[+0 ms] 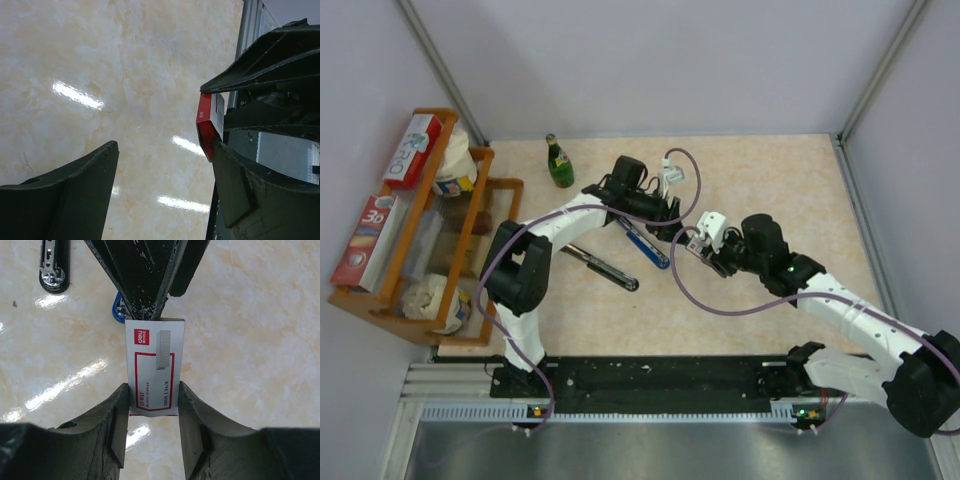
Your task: Load the staples into the stapler
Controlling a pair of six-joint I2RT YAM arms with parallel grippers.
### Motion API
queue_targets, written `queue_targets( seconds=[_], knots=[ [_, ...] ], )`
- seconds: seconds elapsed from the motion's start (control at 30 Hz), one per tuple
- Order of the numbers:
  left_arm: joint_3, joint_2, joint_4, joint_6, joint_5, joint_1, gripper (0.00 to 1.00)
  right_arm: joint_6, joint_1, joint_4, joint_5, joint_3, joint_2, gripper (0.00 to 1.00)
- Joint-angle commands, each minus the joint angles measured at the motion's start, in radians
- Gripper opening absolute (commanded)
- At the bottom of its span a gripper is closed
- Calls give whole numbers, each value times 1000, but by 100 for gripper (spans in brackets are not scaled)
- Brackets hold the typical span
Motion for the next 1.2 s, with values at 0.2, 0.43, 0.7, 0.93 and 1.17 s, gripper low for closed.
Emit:
queue_targets(
  seconds=[0.2,0.43,0.7,0.93,1.17],
  knots=[
    [34,-2,-13,45,-46,-8,79,-10,12,81,-12,1,-42,39],
    [37,4,-1,31,-32,-11,78,-11,16,78,-33,-1,-42,39],
    [34,15,15,8,22,-15,78,-17,24,84,-13,1,-22,39],
    [36,24,4,19,28,-25,78,-14,27,95,4,-1,-23,39],
    [36,38,-13,39,8,-29,78,-10,27,110,-2,-10,-46,38]
  ],
)
